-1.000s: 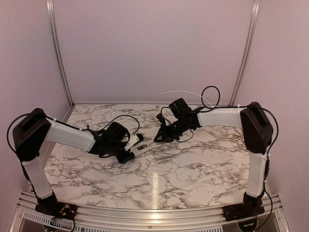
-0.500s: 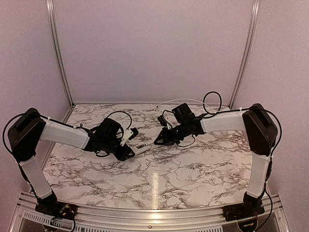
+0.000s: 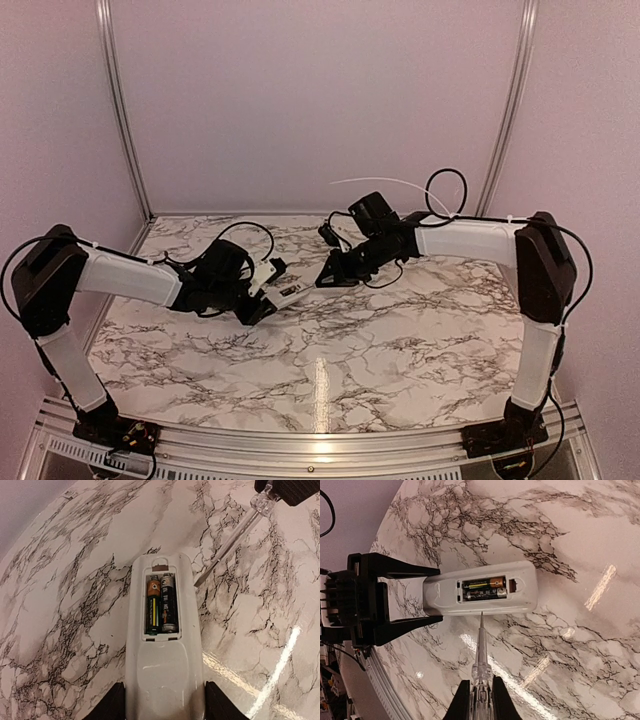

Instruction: Unload the batteries from the remote control

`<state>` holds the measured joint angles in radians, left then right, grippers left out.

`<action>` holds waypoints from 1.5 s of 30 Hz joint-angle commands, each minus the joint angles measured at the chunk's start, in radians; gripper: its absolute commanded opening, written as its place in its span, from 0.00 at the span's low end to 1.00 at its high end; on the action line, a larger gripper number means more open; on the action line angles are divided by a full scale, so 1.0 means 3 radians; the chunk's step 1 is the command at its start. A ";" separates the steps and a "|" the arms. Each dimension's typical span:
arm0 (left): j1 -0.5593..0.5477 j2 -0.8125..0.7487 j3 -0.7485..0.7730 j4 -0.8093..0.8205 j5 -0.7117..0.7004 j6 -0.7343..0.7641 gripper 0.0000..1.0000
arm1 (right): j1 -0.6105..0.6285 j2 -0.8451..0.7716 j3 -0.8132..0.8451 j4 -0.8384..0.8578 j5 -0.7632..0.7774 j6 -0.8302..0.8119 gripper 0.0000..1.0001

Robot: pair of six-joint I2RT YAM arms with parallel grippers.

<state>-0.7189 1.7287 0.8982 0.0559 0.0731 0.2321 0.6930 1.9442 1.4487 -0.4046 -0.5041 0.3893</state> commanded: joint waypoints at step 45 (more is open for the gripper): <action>-0.0403 -0.0136 -0.0113 0.0212 -0.0681 0.0705 0.06 | 0.0190 0.0303 0.0945 -0.1026 0.0625 0.0035 0.00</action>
<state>-0.8326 1.7008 0.8482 0.1135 -0.1352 0.4496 0.7578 2.0640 1.7451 -0.7456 -0.3302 0.3748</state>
